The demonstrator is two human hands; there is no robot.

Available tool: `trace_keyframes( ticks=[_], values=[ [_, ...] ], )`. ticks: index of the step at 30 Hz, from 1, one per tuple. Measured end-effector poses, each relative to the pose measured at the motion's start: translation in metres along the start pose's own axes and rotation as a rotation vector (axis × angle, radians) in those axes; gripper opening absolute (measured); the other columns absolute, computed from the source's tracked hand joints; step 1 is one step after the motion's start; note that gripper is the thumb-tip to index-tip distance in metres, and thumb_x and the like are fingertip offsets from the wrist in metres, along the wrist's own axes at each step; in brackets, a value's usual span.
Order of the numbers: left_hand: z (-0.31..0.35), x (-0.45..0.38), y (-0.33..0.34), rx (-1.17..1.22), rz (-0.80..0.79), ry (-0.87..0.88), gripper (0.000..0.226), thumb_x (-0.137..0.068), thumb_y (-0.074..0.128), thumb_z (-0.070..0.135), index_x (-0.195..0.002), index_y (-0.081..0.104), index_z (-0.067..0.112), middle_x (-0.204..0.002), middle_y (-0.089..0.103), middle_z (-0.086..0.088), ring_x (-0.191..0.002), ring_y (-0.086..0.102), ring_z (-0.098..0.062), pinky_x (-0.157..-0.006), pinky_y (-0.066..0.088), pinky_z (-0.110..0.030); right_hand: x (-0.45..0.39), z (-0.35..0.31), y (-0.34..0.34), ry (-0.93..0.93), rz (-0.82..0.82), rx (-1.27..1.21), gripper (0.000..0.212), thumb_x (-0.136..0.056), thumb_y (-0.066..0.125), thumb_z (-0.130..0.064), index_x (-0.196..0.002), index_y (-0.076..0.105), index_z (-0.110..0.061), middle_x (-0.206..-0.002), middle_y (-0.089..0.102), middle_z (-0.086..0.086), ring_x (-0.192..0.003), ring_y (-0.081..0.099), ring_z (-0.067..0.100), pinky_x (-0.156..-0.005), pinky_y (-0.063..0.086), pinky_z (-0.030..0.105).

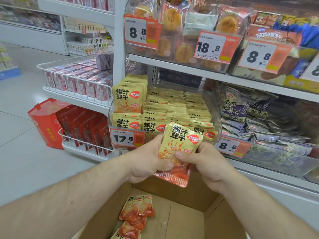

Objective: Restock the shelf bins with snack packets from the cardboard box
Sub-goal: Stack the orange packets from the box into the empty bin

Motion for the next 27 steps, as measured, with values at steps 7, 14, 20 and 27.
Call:
trace_keyframes(
  ticks=[7, 14, 20, 27],
  values=[
    [0.022, -0.003, 0.009, -0.075, -0.063, 0.011, 0.069, -0.088, 0.057, -0.018, -0.132, 0.043, 0.034, -0.125, 0.066, -0.008, -0.119, 0.062, -0.026, -0.106, 0.047, -0.047, 0.002, -0.013, -0.007, -0.006, -0.017, -0.079, 0.042, -0.063, 0.076, -0.013, -0.104, 0.070, -0.007, -0.099, 0.077, 0.007, -0.091, 0.073, 0.021, -0.077, 0.052, 0.034],
    [0.065, -0.022, 0.004, 0.031, -0.026, 0.059, 0.055, -0.089, 0.055, -0.019, -0.124, 0.057, 0.023, -0.108, 0.072, -0.005, -0.096, 0.070, -0.021, -0.086, 0.058, -0.039, -0.018, -0.044, -0.020, 0.053, 0.001, -0.192, 0.050, -0.063, 0.074, -0.013, -0.112, 0.068, -0.003, -0.105, 0.074, 0.017, -0.091, 0.071, 0.031, -0.086, 0.057, 0.047],
    [0.086, -0.035, -0.007, 0.153, 0.028, 0.100, 0.031, -0.096, 0.058, 0.014, -0.127, 0.060, 0.018, -0.116, 0.072, -0.008, -0.104, 0.069, -0.028, -0.087, 0.057, -0.048, -0.032, -0.081, -0.040, -0.065, 0.087, -0.079, 0.039, -0.067, 0.078, -0.009, -0.105, 0.072, -0.002, -0.100, 0.076, 0.013, -0.105, 0.067, 0.040, -0.102, 0.047, 0.058],
    [0.118, -0.050, -0.038, -1.147, 0.447, 0.369, 0.042, -0.088, 0.046, -0.002, -0.121, 0.062, 0.018, -0.116, 0.059, 0.005, -0.111, 0.051, -0.014, -0.094, 0.042, -0.025, -0.053, -0.130, -0.078, -0.371, 0.380, 0.102, 0.020, -0.073, 0.083, -0.002, -0.083, 0.072, -0.015, -0.080, 0.077, -0.001, -0.072, 0.073, 0.011, -0.065, 0.057, 0.029]
  ],
)
Point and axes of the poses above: each hand's wrist, its own x-axis away from the middle knuckle, its own y-axis out of the palm, z = x × y, the point moved 9 cm from there along -x, towards the middle knuckle
